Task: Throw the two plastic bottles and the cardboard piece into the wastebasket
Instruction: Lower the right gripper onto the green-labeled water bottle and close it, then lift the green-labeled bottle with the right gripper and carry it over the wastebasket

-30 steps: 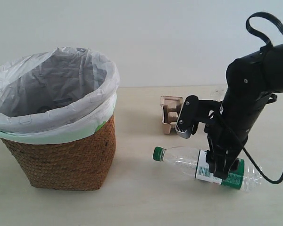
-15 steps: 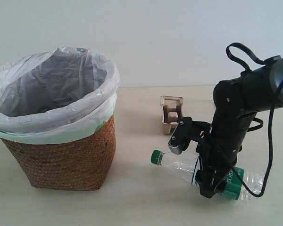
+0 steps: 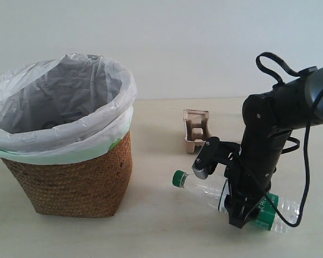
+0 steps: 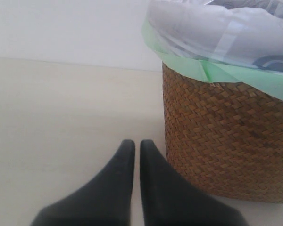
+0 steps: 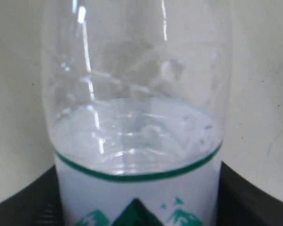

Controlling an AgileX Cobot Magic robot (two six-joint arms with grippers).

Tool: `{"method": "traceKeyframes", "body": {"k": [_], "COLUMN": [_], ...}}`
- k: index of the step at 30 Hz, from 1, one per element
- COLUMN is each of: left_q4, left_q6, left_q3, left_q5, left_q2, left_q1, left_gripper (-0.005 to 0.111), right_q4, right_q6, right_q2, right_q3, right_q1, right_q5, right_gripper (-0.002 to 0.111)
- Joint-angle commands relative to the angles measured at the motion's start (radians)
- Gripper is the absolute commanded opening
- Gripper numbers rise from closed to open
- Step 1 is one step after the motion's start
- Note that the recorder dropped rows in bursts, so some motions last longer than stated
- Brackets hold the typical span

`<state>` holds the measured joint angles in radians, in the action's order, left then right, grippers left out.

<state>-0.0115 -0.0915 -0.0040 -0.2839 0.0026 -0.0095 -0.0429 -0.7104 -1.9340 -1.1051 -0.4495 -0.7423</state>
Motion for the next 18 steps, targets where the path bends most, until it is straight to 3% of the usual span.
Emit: {"method": "traceKeyframes", "body": {"k": [1, 13, 18], "left_q4": [-0.005, -0.005, -0.005], "left_q6": [-0.005, -0.005, -0.005], "left_q3": [0.004, 0.004, 0.004], "left_q5": [0.007, 0.007, 0.007], "left_q2": [-0.003, -0.003, -0.003], "left_q1": [0.000, 0.000, 0.000], "left_gripper": [0.004, 0.004, 0.004], "right_q4": [-0.028, -0.106, -0.112], "right_q6": [0.013, 0.182, 0.325], "right_q2": [0.005, 0.189, 0.348], "right_q3": [0.000, -0.105, -0.134], "right_q1": [-0.002, -0.002, -0.002], "right_q5": [-0.039, -0.119, -0.040], "right_gripper": [0.000, 0.000, 0.000]}}
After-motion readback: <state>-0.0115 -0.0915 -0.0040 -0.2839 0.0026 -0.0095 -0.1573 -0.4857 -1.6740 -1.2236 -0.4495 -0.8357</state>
